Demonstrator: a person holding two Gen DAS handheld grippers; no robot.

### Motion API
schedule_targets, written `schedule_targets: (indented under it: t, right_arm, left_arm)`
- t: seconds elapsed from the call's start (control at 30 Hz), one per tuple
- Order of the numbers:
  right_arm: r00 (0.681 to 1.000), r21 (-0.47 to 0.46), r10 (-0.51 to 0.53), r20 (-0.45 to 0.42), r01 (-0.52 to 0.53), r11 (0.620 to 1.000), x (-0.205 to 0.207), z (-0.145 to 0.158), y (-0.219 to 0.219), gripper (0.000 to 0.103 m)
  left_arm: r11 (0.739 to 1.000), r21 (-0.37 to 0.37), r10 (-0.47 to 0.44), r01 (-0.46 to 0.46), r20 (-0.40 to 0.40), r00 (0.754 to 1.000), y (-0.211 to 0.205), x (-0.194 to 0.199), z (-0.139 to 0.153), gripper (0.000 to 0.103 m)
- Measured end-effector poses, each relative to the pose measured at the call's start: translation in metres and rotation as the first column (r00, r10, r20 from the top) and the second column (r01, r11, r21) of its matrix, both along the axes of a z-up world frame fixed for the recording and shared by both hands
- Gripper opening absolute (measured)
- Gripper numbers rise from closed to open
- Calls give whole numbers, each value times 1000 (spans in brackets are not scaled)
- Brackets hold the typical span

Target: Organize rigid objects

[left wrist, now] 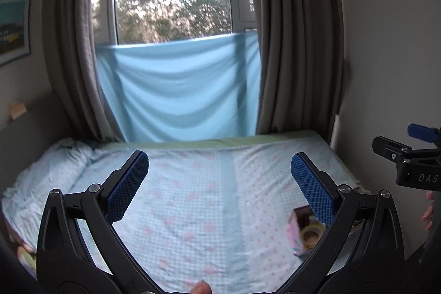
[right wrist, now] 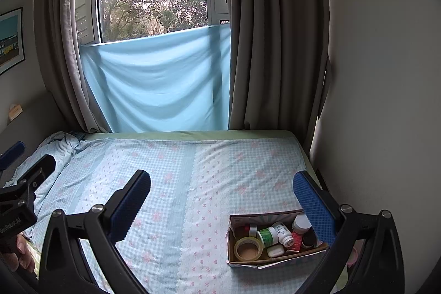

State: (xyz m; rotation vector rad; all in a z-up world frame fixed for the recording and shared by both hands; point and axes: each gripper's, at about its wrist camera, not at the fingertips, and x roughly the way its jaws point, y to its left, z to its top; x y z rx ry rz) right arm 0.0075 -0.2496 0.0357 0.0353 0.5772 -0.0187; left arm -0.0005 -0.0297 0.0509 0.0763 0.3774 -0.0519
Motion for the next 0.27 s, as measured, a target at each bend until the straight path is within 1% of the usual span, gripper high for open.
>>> schedule_targets:
  t: [0.07, 0.1, 0.27]
  right_arm:
    - [1000, 2, 0, -1, 0, 1000, 0, 0, -1, 103]
    - [1000, 3, 0, -2, 0, 1000, 0, 0, 0, 103]
    - [1000, 1, -3, -8, 3, 1000, 2, 0, 4, 103]
  left_arm:
    - [1000, 16, 16, -16, 10, 1000, -2, 1, 0, 103]
    - [1000, 11, 15, -15, 8, 1000, -1, 2, -1, 103]
    - [999, -48, -23, 22, -20, 1000, 5, 9, -5, 103]
